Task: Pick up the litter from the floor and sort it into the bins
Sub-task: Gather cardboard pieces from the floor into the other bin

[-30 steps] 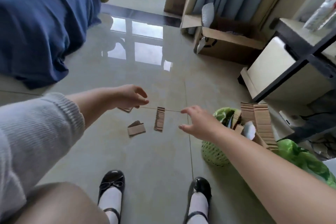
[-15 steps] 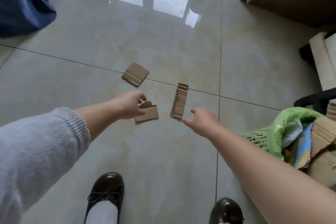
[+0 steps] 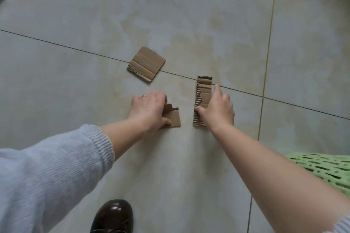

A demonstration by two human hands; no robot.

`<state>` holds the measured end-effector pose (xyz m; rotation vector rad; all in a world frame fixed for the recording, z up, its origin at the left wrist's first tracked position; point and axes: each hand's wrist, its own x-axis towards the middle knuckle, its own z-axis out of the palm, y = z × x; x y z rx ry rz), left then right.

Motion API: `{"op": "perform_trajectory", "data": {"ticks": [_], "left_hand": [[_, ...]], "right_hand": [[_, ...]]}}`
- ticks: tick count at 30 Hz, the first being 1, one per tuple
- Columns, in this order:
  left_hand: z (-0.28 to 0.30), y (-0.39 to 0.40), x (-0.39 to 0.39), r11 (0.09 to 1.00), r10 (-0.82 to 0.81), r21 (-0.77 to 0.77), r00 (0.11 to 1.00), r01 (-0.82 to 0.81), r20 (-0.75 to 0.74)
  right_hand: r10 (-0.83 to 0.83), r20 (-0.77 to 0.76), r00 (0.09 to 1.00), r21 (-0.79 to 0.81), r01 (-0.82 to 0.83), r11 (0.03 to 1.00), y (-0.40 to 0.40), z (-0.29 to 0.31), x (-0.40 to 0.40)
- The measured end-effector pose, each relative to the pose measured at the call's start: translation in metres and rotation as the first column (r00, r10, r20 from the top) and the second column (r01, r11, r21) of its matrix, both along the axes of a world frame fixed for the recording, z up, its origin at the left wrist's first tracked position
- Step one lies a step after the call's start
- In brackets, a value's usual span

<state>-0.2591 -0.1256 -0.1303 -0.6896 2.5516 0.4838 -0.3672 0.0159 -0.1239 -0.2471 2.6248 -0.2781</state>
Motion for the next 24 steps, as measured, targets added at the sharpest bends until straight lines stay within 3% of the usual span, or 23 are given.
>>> {"op": "perform_trajectory", "data": {"ticks": [6,10,14,17,20,24], "left_hand": [[0.0,-0.015,0.003,0.995,0.049,0.092,0.997,-0.043,-0.058],[-0.001,-0.025,0.014,0.995,0.083,0.058,0.989,-0.076,-0.122],[-0.006,-0.017,0.022,0.999,-0.047,-0.011,0.999,0.047,-0.007],[-0.007,-0.016,0.02,0.999,-0.042,-0.001,0.999,0.042,0.02],[-0.006,-0.022,0.021,0.993,0.056,0.113,0.994,-0.046,-0.09],[0.002,-0.055,0.027,0.896,0.357,0.335,0.923,-0.293,-0.147]], "right_hand": [[-0.013,0.072,0.997,-0.065,0.017,0.998,-0.009,-0.003,-0.011],[0.049,0.07,0.996,-0.064,-0.045,0.997,-0.023,-0.001,-0.009],[0.122,0.089,0.988,-0.076,-0.116,0.99,-0.033,-0.003,-0.002],[0.19,0.1,0.977,-0.091,-0.181,0.979,-0.036,0.0,0.002],[0.171,0.119,0.978,-0.204,-0.144,0.968,-0.046,0.007,0.0],[0.182,0.089,0.979,-0.329,-0.144,0.933,-0.085,0.01,-0.013]]}}
